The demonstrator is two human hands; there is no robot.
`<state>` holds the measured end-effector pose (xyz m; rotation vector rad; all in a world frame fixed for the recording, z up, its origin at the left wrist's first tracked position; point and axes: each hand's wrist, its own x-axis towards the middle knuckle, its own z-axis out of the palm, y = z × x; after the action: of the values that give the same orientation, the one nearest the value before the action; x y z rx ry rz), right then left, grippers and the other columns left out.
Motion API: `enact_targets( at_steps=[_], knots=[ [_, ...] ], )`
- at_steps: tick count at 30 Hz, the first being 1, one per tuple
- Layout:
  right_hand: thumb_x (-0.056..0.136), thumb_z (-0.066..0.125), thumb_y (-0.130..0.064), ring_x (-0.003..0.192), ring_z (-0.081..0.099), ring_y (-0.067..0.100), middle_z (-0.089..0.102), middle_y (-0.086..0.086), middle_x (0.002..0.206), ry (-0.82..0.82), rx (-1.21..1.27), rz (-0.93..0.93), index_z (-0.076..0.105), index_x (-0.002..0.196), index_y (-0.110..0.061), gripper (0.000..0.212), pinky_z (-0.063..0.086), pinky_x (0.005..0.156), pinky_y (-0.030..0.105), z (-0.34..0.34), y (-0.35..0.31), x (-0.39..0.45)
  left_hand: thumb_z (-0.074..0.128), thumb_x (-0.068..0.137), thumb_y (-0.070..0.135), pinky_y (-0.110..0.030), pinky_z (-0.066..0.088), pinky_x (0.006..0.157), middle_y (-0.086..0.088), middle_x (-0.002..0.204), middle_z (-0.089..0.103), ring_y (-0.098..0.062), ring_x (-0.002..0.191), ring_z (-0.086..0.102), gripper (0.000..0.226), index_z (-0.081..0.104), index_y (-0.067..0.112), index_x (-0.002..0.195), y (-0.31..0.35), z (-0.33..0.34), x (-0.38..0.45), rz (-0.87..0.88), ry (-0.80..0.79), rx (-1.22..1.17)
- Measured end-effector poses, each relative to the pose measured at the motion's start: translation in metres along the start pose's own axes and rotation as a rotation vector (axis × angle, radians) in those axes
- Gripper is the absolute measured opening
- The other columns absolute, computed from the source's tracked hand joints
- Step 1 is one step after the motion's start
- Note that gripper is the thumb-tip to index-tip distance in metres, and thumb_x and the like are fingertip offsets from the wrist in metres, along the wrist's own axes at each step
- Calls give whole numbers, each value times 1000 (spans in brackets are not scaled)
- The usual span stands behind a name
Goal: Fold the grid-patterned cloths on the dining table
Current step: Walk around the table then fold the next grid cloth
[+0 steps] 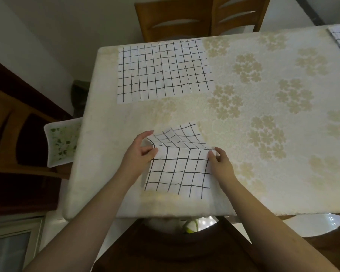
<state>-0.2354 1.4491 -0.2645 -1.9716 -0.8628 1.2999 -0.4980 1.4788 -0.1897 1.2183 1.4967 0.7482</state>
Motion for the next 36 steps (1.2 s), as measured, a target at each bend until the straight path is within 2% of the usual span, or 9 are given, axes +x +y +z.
enact_targets(
  at_steps=[3,7,9,14,20,23,27,31,36],
  knots=[
    [94,44,-57,113,54,14,58,0,121,-93,197,-27,38,141,-43,49,41,101,37,2,-3,-9,64,92,19,-19,44,81,-6,66,51,-16,71,46,36,59,46,115,19,-7,-10,68,-15,54],
    [95,54,-45,75,52,15,47,9,78,-94,164,-203,57,121,-46,27,42,77,27,0,-12,-16,65,91,18,-16,46,74,3,74,70,-10,73,61,22,68,31,108,33,-19,-20,116,12,136],
    [92,62,-38,69,46,14,46,0,75,-84,146,-256,65,109,-42,19,38,68,25,-4,-20,-20,70,87,20,-11,46,74,6,78,72,-5,78,65,20,70,30,105,34,-27,-22,123,30,202],
    [86,71,-31,92,58,1,66,-19,100,-9,-135,-452,69,101,-30,15,39,74,9,-19,-38,-30,72,86,24,-8,45,71,4,88,72,-2,84,67,16,72,26,102,35,-47,-19,158,79,509],
    [83,75,-29,103,48,8,56,-10,102,143,-275,-613,72,87,-27,5,35,86,23,-23,-56,-44,69,88,22,-28,49,75,4,90,60,-12,80,57,6,73,22,92,44,-72,-14,367,110,685],
    [86,70,-33,101,57,-1,64,-18,109,38,-126,-553,68,85,-28,6,41,84,17,-21,-67,-63,66,90,26,-22,42,84,8,104,56,-6,92,52,5,68,25,95,45,-86,-17,383,57,614],
    [90,66,-32,59,51,-4,63,-12,75,-44,-23,-460,65,86,-18,14,38,57,13,-13,-70,-81,56,95,35,-20,42,82,17,106,66,1,98,57,12,63,28,102,41,-99,-26,297,-52,511],
    [91,66,-24,73,65,12,67,0,75,-47,153,-383,67,87,-13,12,56,68,30,-2,-67,-88,57,95,35,-25,46,69,-2,78,70,-8,73,62,5,59,32,91,33,-103,-24,230,-55,364],
    [91,66,-23,68,68,21,70,5,71,-38,218,-229,65,86,-11,13,58,62,34,15,-59,-90,60,94,31,-35,55,70,-8,81,71,-21,70,61,8,62,23,95,16,-84,-9,73,27,222]
  ],
)
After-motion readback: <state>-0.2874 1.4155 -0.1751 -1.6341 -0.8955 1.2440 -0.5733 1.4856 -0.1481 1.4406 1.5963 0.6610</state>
